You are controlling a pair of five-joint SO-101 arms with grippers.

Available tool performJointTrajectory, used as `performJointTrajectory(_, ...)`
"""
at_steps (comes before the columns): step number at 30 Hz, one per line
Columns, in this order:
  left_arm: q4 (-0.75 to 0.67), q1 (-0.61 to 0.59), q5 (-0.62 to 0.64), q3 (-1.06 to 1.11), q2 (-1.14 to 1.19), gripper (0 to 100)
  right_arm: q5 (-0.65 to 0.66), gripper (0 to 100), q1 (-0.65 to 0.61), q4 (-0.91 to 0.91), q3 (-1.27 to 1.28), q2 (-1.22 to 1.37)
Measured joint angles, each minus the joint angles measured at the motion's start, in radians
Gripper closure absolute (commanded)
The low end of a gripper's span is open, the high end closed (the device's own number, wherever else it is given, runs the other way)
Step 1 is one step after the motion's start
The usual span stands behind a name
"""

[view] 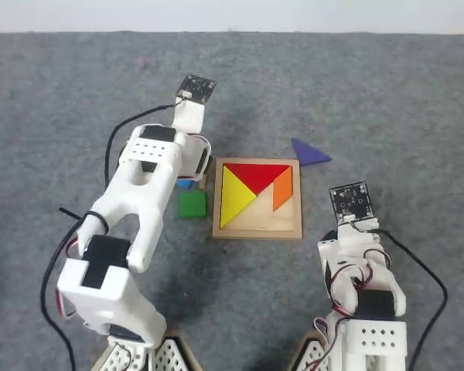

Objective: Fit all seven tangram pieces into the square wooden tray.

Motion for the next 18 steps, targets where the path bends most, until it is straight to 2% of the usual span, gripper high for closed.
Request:
performJointTrajectory(5, 0.021, 0.017, 0.008, -0.003, 0.000, 83, 0.000, 98.3, 0.000, 0.000, 0.000, 0.000)
performJointTrajectory(13, 0.229, 0.034, -0.058, -0.006, 0.000, 82, 0.000, 98.3, 0.000, 0.000, 0.000, 0.000)
performJointTrajectory(18, 0.290, 0.018, -0.025, -0.006, 0.000, 76, 0.000, 98.3, 0.000, 0.000, 0.000, 0.000)
